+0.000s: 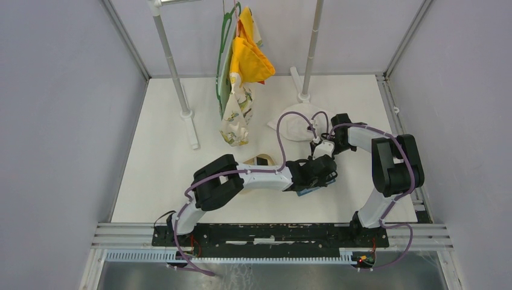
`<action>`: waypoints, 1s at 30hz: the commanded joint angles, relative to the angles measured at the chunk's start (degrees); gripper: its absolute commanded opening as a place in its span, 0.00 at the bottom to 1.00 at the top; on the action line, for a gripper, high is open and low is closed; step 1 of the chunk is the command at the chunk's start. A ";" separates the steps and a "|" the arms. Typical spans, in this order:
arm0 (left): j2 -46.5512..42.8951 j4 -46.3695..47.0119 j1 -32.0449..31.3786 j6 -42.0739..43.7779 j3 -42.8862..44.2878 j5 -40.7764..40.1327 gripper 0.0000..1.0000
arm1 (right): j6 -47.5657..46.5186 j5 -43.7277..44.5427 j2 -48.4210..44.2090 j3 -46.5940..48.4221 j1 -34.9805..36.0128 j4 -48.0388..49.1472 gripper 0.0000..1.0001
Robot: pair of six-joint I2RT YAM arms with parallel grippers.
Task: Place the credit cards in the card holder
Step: Insert the credit card into the card holder.
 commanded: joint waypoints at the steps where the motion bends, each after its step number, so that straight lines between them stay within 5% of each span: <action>1: 1.82 -1.98 -0.16 -0.53 4.48 -6.15 0.22 | -1.59 5.31 0.99 -0.27 0.45 2.64 0.21; 30: -0.54 -11.13 -0.11 -6.06 1.65 -16.11 0.31 | -3.07 6.23 -2.71 2.70 1.32 1.84 0.31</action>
